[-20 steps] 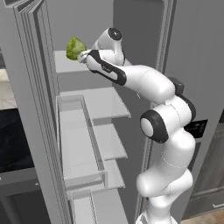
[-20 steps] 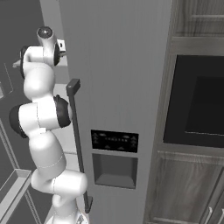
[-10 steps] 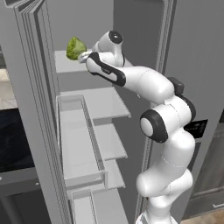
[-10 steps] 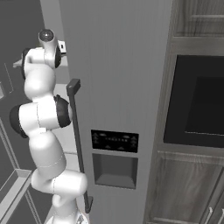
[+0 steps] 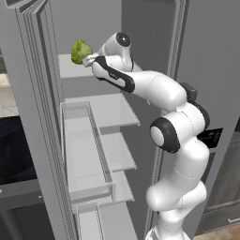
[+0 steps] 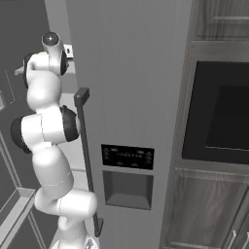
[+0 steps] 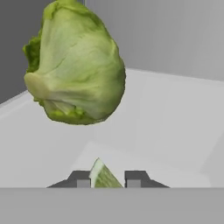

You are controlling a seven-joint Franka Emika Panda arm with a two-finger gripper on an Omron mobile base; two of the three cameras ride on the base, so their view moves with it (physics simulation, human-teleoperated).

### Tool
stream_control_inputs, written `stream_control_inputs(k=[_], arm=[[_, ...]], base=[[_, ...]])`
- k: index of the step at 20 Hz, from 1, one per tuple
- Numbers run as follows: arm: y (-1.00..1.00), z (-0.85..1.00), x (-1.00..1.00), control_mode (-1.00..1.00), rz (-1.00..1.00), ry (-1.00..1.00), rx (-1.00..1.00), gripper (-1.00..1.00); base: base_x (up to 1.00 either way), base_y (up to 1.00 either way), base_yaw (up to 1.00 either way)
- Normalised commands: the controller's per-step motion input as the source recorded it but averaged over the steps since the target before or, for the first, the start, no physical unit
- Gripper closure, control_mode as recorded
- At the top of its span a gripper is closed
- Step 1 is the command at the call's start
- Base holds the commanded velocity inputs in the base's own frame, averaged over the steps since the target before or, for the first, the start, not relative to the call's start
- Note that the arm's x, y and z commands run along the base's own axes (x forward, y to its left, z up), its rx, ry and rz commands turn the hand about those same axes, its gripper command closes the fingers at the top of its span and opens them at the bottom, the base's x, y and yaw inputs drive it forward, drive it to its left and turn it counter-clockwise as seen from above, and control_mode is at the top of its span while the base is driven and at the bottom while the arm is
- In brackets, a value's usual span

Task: Take the lemon wedge from the fridge and place it on the plate with fish on the dining counter.

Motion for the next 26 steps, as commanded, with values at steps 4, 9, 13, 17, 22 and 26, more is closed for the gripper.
stream_control_inputs(k=[4, 9, 13, 17, 22, 26], arm=[[0.00, 0.00, -0.33, -1.00, 0.00, 0.01, 0.00, 1.00], [0.00, 0.00, -0.92, -1.00, 0.00, 0.00, 0.03, 1.00], [0.01, 0.01, -1.00, -1.00, 0.00, -0.02, 0.04, 1.00], [0.00, 0.01, -1.00, -1.00, 0.00, -0.08, 0.05, 1.00], [-0.02, 0.01, -1.00, -1.00, 0.00, -0.17, 0.07, 1.00], [-0.34, 0.00, -1.00, -1.00, 0.00, -0.27, 0.02, 1.00]], base=[[0.00, 0.00, 0.00], [0.00, 0.00, 0.00], [0.00, 0.00, 0.00], [0.00, 0.00, 0.00], [0.00, 0.00, 0.00], [0.00, 0.00, 0.00]])
